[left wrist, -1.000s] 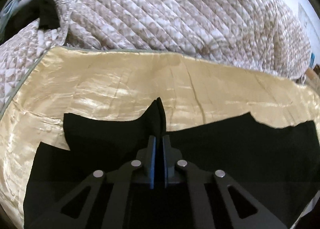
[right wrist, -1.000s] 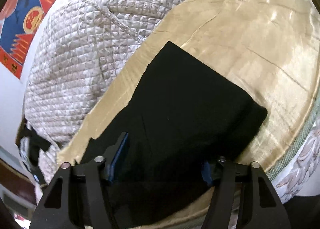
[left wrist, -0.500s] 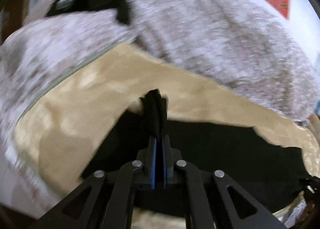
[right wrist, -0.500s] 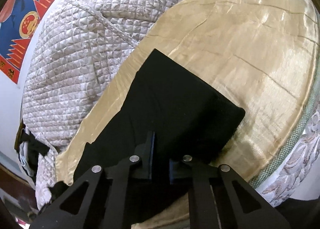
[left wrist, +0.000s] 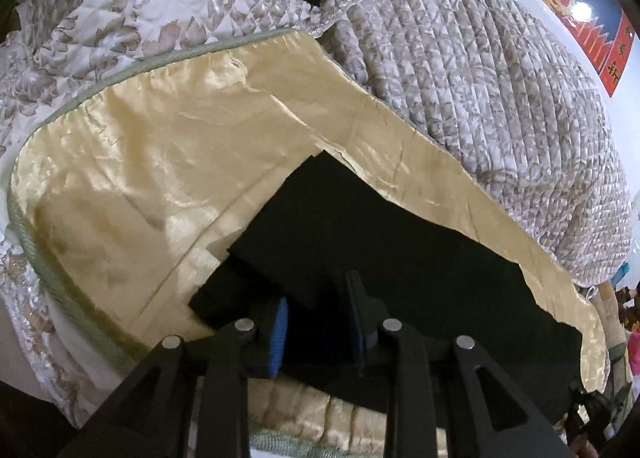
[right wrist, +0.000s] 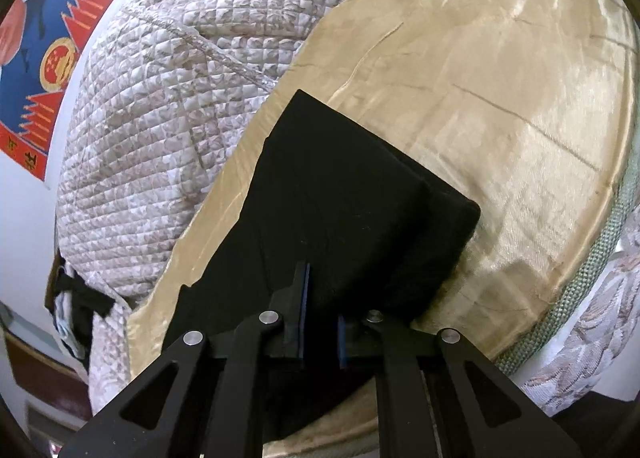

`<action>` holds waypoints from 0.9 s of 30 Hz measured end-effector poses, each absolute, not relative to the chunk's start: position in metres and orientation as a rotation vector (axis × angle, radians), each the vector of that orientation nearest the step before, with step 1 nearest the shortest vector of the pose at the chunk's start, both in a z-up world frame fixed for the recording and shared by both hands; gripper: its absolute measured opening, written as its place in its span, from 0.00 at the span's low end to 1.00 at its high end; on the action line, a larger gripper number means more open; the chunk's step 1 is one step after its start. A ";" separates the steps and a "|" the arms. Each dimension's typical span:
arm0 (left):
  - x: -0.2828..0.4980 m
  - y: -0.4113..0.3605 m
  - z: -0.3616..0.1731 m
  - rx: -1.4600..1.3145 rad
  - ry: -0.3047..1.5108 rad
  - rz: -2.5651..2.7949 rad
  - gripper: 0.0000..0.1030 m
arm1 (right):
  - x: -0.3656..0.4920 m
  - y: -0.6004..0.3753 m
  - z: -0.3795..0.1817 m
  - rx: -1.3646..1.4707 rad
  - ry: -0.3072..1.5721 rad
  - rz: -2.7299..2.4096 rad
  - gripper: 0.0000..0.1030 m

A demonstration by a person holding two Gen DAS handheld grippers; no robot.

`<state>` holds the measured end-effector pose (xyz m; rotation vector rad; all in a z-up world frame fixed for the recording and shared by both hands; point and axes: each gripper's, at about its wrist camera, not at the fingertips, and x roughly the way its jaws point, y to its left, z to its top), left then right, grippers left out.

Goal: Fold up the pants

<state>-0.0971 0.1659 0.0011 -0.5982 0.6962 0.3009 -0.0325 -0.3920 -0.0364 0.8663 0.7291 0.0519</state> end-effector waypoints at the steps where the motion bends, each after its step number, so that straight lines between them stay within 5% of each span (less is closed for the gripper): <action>1: -0.097 0.166 0.000 -0.606 0.696 0.306 0.28 | -0.032 -0.392 -0.036 0.866 0.729 0.053 0.11; 5: -0.091 0.162 0.001 -0.561 0.697 0.335 0.27 | -0.031 -0.391 -0.035 0.860 0.733 0.041 0.13; 7: -0.088 0.159 0.003 -0.521 0.705 0.359 0.08 | -0.031 -0.391 -0.034 0.861 0.731 0.037 0.13; 27: -0.101 0.160 0.020 -0.423 0.703 0.366 0.04 | -0.049 -0.387 -0.007 0.756 0.729 0.010 0.04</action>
